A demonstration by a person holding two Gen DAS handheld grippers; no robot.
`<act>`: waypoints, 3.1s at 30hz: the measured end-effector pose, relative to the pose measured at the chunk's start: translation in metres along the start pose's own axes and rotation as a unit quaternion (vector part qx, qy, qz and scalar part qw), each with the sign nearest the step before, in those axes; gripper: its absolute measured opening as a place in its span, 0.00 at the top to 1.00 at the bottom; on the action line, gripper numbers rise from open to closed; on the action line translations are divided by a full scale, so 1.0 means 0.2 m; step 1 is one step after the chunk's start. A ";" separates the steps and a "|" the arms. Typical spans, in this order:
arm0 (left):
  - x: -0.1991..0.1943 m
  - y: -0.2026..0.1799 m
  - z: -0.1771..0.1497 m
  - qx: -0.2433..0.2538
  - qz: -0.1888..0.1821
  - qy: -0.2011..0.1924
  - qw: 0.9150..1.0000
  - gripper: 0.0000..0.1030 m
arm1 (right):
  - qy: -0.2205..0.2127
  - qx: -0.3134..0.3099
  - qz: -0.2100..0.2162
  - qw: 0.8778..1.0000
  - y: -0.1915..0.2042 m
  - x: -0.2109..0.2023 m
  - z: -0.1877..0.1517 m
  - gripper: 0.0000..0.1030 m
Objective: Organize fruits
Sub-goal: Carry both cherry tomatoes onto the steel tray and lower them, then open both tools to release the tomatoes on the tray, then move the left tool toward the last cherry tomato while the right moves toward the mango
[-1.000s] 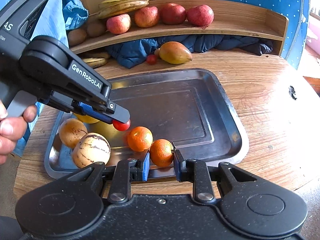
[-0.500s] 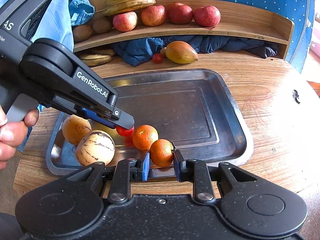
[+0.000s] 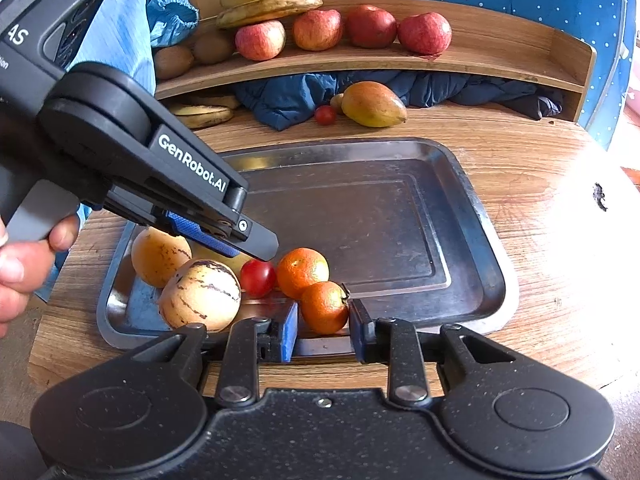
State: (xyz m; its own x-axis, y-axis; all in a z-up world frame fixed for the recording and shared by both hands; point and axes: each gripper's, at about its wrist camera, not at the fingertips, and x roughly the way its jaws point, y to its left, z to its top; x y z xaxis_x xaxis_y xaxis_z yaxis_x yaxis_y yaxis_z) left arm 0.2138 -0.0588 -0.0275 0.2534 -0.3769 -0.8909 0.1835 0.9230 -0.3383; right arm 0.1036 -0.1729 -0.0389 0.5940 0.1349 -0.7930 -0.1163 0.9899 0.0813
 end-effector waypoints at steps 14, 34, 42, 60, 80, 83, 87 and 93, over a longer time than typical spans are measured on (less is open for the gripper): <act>-0.23 -0.01 -0.07 0.070 -0.027 -0.041 0.996 0.11 | 0.008 -0.019 0.017 1.000 0.03 -0.06 0.02 0.44; -0.30 0.12 -0.34 0.245 0.030 -0.020 0.969 0.00 | 0.038 -0.047 0.004 0.998 0.05 -0.12 0.02 0.02; -0.27 0.14 -0.37 0.253 0.048 0.005 0.966 0.00 | 0.047 -0.044 -0.033 0.997 0.01 -0.10 0.05 0.01; -0.29 0.19 -0.15 0.158 0.073 0.000 0.985 0.00 | 0.027 -0.048 -0.012 0.998 -0.18 0.02 0.26 0.01; -0.02 -0.01 0.25 0.074 0.122 -0.059 0.988 0.00 | 0.020 -0.103 -0.005 0.994 -0.44 0.13 0.46 0.01; 0.03 -0.02 0.33 0.057 0.131 -0.066 0.988 0.00 | 0.023 -0.112 0.002 0.993 -0.46 0.16 0.47 0.01; 0.09 -0.03 0.41 0.043 0.156 -0.071 0.984 0.01 | 0.023 -0.124 0.013 0.992 -0.49 0.20 0.50 0.01; 0.17 -0.02 0.52 0.006 0.178 -0.079 0.981 0.01 | 0.025 -0.151 0.032 0.988 -0.51 0.28 0.58 0.01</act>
State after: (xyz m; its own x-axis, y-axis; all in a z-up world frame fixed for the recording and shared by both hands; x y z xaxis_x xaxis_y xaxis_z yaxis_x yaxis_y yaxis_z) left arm 0.3208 -0.0827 -0.0240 0.4473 -0.0382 -0.8935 0.0679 0.9977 -0.0087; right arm 0.2409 -0.2615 -0.0221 0.5389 0.1880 -0.8211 -0.3888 0.9202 -0.0445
